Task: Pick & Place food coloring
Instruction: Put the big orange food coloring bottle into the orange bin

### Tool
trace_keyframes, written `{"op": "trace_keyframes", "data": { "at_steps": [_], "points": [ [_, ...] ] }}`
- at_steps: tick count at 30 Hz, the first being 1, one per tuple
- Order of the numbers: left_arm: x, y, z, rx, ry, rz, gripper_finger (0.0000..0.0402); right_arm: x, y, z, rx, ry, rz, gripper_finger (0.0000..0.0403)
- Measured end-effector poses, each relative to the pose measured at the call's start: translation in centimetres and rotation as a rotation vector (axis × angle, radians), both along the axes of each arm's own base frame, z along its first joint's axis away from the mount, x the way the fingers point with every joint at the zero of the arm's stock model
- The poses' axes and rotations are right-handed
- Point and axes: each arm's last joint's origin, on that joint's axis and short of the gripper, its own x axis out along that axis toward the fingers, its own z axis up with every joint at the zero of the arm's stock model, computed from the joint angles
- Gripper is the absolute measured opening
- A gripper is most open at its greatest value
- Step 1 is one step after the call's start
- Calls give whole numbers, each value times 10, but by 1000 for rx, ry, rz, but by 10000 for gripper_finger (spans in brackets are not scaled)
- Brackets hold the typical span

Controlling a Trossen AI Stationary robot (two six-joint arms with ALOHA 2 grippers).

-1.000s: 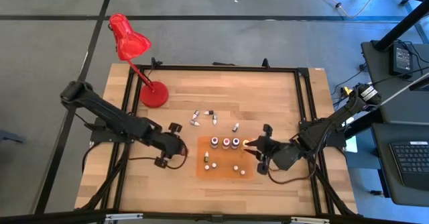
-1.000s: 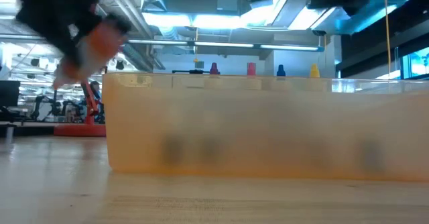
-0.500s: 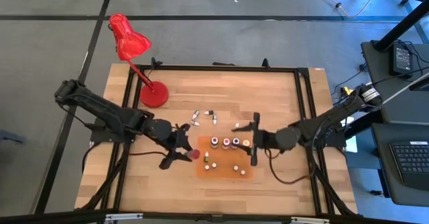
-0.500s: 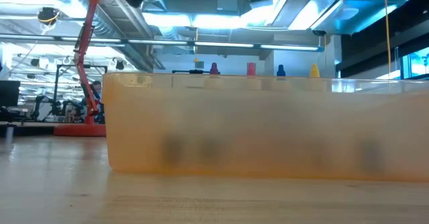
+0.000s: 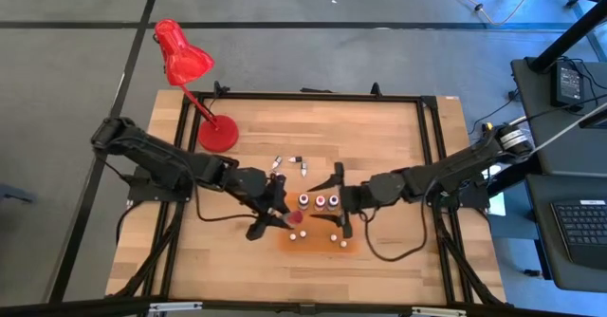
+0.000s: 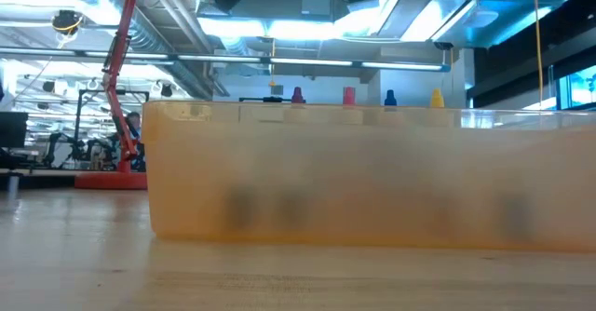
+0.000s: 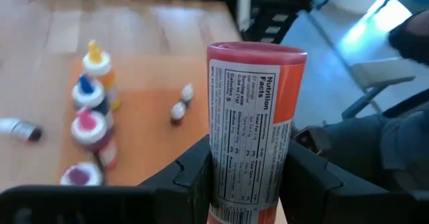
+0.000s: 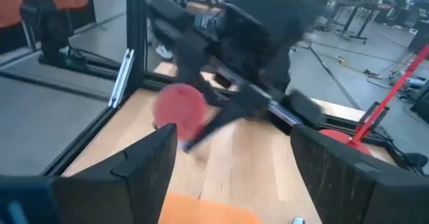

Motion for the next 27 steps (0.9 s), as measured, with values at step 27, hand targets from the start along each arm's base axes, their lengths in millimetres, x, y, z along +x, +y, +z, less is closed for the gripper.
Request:
{"op": "trace_keyframes", "data": {
  "at_steps": [27],
  "points": [
    [8, -5, -3, 13, 92, -25, 131, 60, 25, 0, -66, 329, 59, 189]
  ]
}}
